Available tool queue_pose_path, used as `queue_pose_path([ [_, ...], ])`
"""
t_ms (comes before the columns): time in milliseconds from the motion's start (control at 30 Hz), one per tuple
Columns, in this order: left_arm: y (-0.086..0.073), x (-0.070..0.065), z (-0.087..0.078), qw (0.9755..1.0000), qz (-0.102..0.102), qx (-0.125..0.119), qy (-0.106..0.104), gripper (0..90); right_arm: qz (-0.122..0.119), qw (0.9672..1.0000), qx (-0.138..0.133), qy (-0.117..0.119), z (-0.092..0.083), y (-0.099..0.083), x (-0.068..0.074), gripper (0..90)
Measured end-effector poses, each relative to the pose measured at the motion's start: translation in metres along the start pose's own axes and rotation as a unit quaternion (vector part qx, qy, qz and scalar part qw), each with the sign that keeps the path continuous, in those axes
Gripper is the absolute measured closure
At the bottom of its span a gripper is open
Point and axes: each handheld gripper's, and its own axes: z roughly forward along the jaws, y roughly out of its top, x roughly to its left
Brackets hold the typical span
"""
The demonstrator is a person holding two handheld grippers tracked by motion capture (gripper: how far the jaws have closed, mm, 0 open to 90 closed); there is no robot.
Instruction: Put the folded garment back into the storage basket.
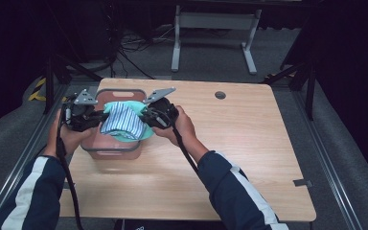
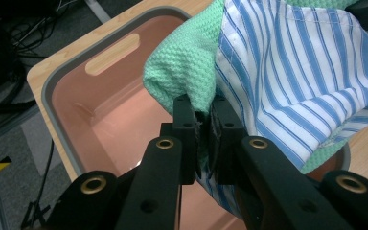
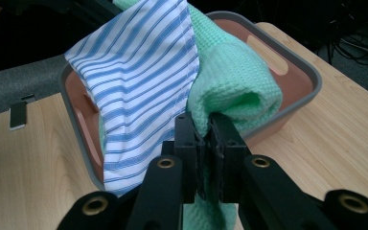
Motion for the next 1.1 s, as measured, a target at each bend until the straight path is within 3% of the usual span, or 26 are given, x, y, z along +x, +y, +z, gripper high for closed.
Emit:
queue_pose_path([
  [300, -0.013, 0.011, -0.005, 0.9998, -0.016, 0.009, 0.011, 83.2, 0.0, 1.0, 0.001, 0.009, 0.02, 0.009, 0.008, 82.7],
  [633, -0.026, 0.023, -0.002, 0.9992, -0.02, 0.023, 0.028, 83.2, -0.005, 0.9998, 0.009, 0.015, 0.043, 0.017, 0.014, 82.8],
  [767, -0.03, 0.026, 0.001, 0.999, -0.026, 0.021, 0.029, 83.2, -0.005, 0.9997, 0.013, 0.019, 0.051, 0.016, 0.017, 82.7],
  [900, -0.034, 0.027, 0.009, 0.9983, -0.024, 0.035, 0.04, 83.2, -0.001, 0.9996, 0.02, 0.02, 0.061, 0.013, 0.019, 82.6],
  [1100, -0.039, 0.029, 0.017, 0.9978, -0.026, 0.047, 0.038, 83.2, -0.004, 0.9993, 0.032, 0.02, 0.072, 0.011, 0.02, 82.3],
])
